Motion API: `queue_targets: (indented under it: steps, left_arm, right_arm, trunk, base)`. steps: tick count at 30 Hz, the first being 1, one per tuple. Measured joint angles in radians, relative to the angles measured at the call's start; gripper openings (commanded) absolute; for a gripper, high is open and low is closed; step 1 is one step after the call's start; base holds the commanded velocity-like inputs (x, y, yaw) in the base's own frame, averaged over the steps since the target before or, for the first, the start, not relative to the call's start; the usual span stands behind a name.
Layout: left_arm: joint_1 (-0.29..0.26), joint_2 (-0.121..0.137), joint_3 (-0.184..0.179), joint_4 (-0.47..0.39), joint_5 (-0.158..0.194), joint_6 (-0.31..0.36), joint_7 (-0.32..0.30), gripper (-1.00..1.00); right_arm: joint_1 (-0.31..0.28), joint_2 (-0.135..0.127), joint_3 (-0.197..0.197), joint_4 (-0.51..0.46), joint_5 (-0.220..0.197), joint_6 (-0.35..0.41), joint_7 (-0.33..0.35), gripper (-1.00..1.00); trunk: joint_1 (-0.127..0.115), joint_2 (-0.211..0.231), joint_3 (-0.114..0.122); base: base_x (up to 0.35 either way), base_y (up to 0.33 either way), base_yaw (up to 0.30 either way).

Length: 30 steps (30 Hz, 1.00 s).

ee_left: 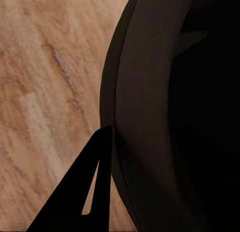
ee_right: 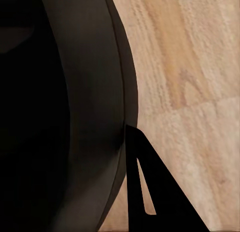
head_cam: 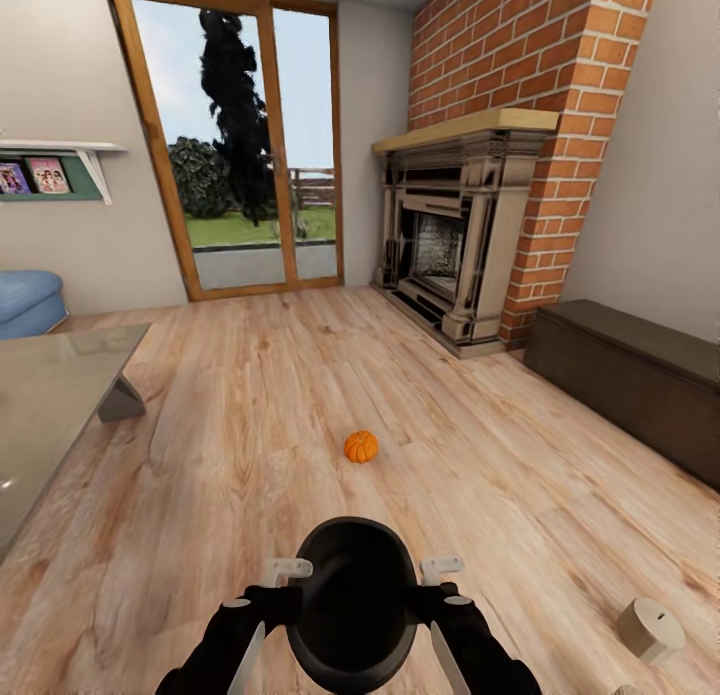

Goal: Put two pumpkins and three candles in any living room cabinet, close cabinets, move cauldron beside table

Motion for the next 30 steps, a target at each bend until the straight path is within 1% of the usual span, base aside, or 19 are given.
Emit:
queue_targets:
  steps: [11, 30]
  left_arm:
    - [0.000, 0.001, -0.001, 0.000, 0.003, 0.000, 0.000, -1.00]
    - [0.000, 0.001, -0.001, 0.000, 0.002, 0.000, 0.000, -1.00]
  right_arm:
    - [0.000, -0.001, 0.000, 0.000, -0.001, 0.000, 0.001, -1.00]
    - [0.000, 0.000, 0.000, 0.002, -0.001, -0.002, 0.001, -1.00]
  trunk:
    - [0.000, 0.000, 0.000]
    - [0.000, 0.000, 0.000]
  base:
    - [-0.155, 0.000, 0.000]
    - [-0.299, 0.000, 0.000]
